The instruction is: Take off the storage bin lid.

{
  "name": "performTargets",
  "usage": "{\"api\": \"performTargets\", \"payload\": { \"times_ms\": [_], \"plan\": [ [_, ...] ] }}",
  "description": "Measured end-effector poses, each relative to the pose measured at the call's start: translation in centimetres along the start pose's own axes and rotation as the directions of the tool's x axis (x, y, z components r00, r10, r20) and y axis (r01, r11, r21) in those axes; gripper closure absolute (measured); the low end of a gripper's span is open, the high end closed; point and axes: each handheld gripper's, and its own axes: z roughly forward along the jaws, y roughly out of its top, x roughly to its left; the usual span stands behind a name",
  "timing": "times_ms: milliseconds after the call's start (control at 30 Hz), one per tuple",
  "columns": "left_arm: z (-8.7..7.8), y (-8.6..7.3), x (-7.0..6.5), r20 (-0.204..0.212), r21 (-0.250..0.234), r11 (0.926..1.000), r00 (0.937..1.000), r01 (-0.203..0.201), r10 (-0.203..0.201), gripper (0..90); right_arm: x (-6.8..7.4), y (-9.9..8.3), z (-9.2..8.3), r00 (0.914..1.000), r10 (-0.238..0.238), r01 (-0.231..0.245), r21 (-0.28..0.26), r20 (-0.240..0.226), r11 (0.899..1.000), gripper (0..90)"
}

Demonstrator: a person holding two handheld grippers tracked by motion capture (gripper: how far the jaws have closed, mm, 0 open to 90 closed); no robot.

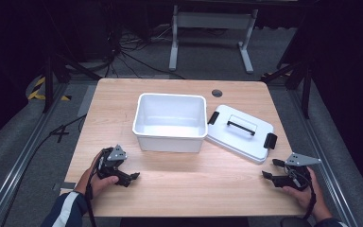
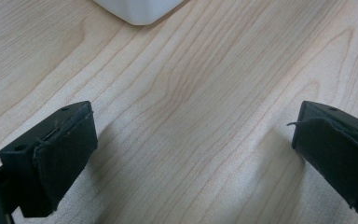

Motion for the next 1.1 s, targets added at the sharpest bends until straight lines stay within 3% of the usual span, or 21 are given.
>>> {"api": "performTargets", "payload": {
  "times_ms": [1100],
  "plan": [
    [0.03,-0.02,0.14,-0.001,-0.004,1.0000,1.0000,0.007,-0.007,0.2,-0.03,0.01,0.06,0.9999,0.010,-0.010,0.000,0.010,1.000,25.4]
  ]
}}
